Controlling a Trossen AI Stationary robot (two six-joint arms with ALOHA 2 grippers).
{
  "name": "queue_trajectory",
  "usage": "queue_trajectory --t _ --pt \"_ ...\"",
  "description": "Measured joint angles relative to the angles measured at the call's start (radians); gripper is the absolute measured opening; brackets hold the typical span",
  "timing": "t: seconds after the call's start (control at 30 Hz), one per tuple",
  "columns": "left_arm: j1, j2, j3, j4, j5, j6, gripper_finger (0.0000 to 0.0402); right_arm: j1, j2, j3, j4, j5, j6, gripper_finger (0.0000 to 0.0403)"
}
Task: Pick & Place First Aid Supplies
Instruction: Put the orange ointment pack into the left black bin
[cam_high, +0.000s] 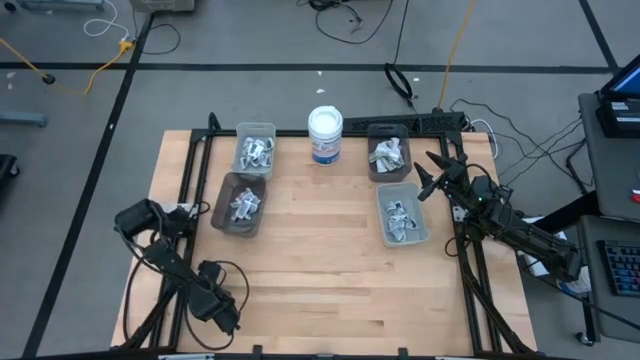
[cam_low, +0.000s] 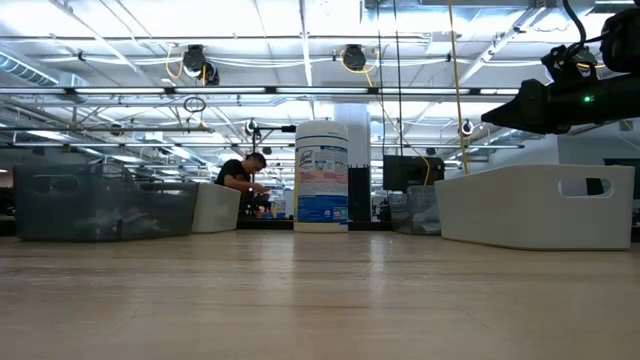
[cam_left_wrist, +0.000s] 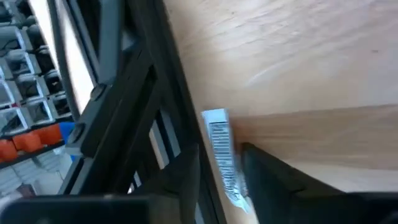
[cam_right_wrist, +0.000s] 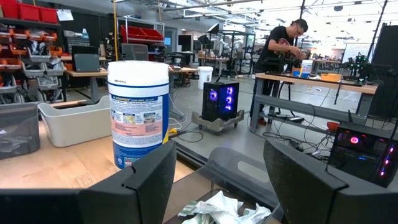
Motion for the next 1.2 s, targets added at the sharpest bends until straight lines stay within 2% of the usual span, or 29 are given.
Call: queue_trajectory --t 0.27,0.57,0.93,1.2 --pt "0.000 0.000 -0.002 0.065 -0.013 0.046 0.0009 0.000 0.000 0.000 0.000 0.000 0.000 0.0238" --pt "0.008 -0.044 0.000 0.090 -0.032 0.071 0.0003 0.000 0.000 0.000 0.000 0.000 0.000 0.0238" --pt "0.057 -0.365 0.004 0.096 -0.248 0.113 0.0002 0.000 0.000 0.000 0.000 0.000 0.000 0.0238" --pt "0.069 -0.540 0.005 0.062 -0.299 0.165 0.0001 0.000 0.000 0.000 0.000 0.000 0.000 0.0238"
